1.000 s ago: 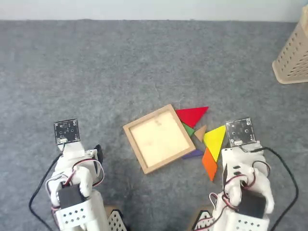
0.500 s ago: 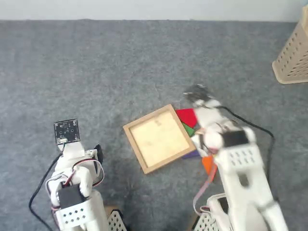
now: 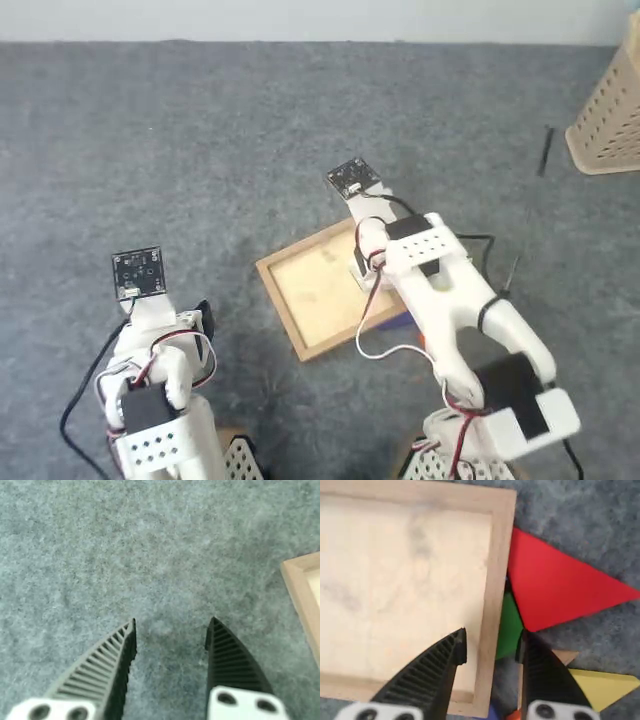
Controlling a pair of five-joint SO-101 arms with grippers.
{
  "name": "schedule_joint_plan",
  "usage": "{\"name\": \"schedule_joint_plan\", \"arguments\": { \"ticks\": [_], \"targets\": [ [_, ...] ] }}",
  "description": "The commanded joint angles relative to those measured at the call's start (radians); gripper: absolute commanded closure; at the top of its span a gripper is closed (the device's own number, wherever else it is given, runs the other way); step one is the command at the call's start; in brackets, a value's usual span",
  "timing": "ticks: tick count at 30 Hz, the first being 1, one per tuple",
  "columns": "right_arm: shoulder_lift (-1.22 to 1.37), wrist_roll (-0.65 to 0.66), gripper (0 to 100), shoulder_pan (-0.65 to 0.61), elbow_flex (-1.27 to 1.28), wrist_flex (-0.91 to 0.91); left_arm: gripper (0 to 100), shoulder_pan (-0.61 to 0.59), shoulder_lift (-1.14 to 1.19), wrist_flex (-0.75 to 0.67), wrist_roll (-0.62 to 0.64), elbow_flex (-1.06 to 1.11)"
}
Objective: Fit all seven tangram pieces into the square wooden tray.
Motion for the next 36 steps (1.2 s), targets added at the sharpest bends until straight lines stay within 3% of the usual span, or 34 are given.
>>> {"name": "schedule_joint_plan", "arguments": {
  "ticks": [1, 7, 13, 26, 36],
  "targets": [
    [0.018, -0.032, 82.4, -0.002, -0.06, -0.048, 78, 0.003, -0.015, 0.005, -0.005, -0.013],
    [0.053, -0.034, 83.1, -0.001, -0.057, -0.059, 78, 0.003, -0.015, 0.005, -0.005, -0.013],
    [0.05, -0.189, 99.7, -0.007, -0.06, 0.004, 78, 0.003, -0.015, 0.005, -0.005, -0.013],
    [-0.07, -0.21, 99.2, -0.171, -0.055, 0.131, 78, 0.003, -0.015, 0.005, -0.005, -0.013],
    [-0.081, -0.175, 99.2, -0.254, 0.04, 0.051, 78, 0.003, -0.015, 0.005, -0.005, -0.013]
  ]
}}
